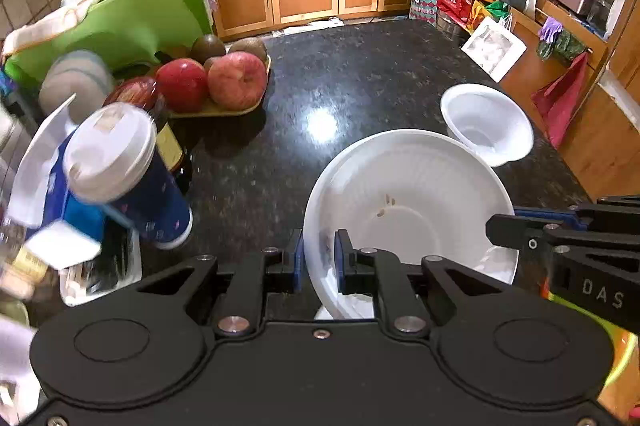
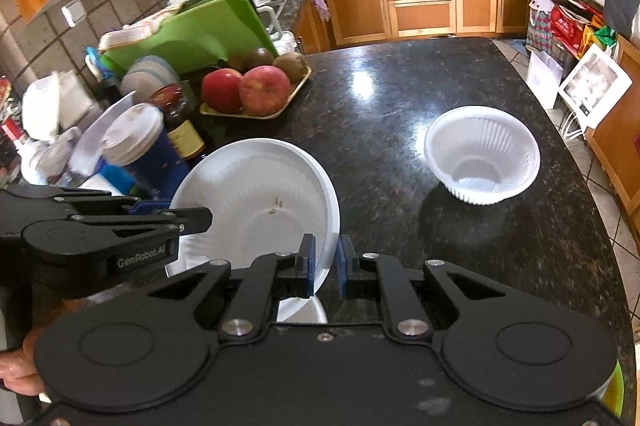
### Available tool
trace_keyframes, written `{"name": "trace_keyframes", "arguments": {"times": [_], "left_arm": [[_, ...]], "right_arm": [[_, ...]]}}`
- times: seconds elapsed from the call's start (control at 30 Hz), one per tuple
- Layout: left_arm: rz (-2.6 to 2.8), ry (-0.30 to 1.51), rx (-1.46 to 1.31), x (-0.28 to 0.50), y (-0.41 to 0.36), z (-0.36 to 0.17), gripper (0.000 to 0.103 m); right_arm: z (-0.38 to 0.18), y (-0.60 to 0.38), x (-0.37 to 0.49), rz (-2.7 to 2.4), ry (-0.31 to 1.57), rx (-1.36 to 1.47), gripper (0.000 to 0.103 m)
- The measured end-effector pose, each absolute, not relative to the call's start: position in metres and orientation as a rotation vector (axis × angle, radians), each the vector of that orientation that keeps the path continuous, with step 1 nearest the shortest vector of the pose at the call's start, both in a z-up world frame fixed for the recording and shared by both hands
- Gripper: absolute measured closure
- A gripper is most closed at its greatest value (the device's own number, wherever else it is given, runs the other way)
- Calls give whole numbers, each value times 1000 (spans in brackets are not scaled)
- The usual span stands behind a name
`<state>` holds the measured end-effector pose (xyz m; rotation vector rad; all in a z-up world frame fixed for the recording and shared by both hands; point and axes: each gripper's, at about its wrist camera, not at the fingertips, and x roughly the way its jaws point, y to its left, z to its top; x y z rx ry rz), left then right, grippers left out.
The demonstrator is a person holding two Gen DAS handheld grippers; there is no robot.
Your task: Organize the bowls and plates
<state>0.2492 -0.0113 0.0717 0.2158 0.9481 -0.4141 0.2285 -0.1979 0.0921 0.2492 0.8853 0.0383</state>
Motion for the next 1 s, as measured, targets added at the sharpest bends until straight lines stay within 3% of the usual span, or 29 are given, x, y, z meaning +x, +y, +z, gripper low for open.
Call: {"name": "trace_keyframes", "arguments": {"times": [0.77, 1.0], "left_arm": [[-415, 1100, 248, 213, 3, 25, 83], [-424, 1062, 270, 212, 3, 18, 80]], "right_arm": [[51, -175, 198, 80, 1047, 217, 90], [40, -171, 204, 72, 1058, 186, 89]]}}
